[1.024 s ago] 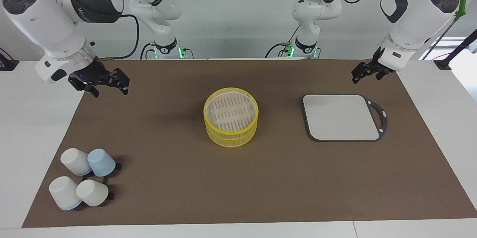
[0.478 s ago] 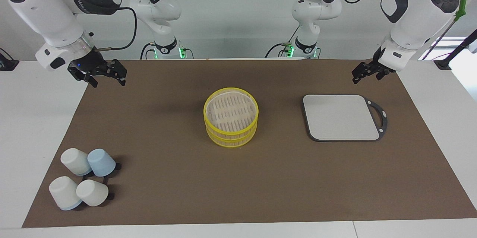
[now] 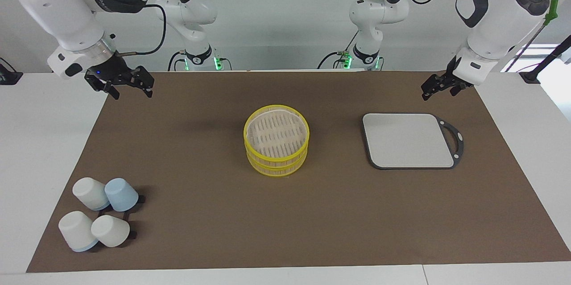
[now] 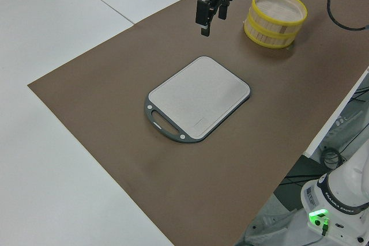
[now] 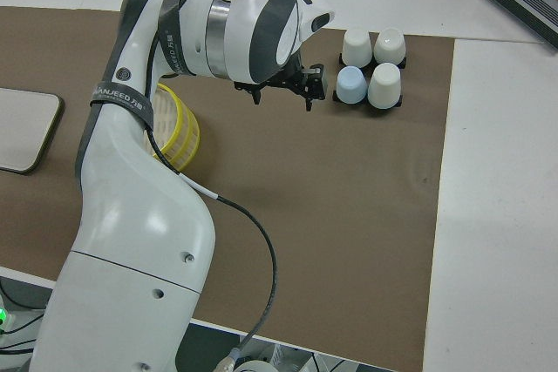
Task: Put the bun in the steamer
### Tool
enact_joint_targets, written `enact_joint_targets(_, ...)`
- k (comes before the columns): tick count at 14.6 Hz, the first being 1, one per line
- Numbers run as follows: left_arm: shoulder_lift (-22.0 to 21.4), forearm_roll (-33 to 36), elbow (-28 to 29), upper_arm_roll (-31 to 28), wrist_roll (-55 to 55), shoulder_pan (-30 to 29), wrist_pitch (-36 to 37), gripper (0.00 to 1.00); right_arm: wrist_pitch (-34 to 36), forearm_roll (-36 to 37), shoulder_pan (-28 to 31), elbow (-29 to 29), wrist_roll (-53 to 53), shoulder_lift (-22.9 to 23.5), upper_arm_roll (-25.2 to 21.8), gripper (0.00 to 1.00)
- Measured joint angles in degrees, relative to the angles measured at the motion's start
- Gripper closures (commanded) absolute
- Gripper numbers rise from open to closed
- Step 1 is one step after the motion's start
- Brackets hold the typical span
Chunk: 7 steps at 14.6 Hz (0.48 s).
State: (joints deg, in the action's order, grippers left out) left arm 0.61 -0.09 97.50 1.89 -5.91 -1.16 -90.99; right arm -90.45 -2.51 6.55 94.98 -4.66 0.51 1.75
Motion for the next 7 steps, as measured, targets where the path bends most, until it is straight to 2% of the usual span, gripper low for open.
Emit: enact_joint_targets(7,0.0,0.0,0.0,0.0,0.0,0.0,0.0,0.0,-2.7,4.2,-0.2,0.2,-1.7,0.0,0.5,0.0)
